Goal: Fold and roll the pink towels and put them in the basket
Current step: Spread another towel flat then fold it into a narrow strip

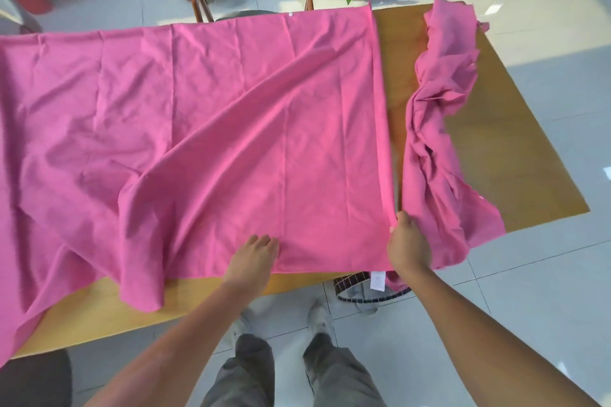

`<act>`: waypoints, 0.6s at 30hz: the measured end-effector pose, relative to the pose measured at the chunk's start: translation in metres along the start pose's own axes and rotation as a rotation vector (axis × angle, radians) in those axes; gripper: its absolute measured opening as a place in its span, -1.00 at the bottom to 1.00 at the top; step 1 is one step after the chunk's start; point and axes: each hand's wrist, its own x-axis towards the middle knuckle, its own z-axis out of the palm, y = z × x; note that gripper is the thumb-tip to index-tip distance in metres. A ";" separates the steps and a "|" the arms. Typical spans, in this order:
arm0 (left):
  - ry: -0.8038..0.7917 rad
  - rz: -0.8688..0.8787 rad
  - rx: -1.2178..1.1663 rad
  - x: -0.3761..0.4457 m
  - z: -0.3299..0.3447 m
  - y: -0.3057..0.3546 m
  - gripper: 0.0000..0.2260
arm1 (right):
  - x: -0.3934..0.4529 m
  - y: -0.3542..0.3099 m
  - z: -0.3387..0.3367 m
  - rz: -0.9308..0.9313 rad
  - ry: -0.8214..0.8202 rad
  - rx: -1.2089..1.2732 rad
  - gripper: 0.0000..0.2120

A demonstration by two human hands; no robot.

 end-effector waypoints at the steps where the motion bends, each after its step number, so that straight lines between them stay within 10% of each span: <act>1: -0.001 0.003 -0.003 -0.002 0.002 0.004 -0.81 | 0.003 0.008 -0.003 -0.031 -0.006 -0.006 -0.77; 14: -0.010 -0.123 -0.151 -0.019 0.031 0.102 -0.71 | 0.013 0.081 -0.034 0.005 0.064 -0.122 -0.67; 18: 0.009 -0.236 0.007 -0.026 0.034 0.074 -0.50 | -0.007 0.049 -0.021 -0.316 0.051 -0.210 -0.44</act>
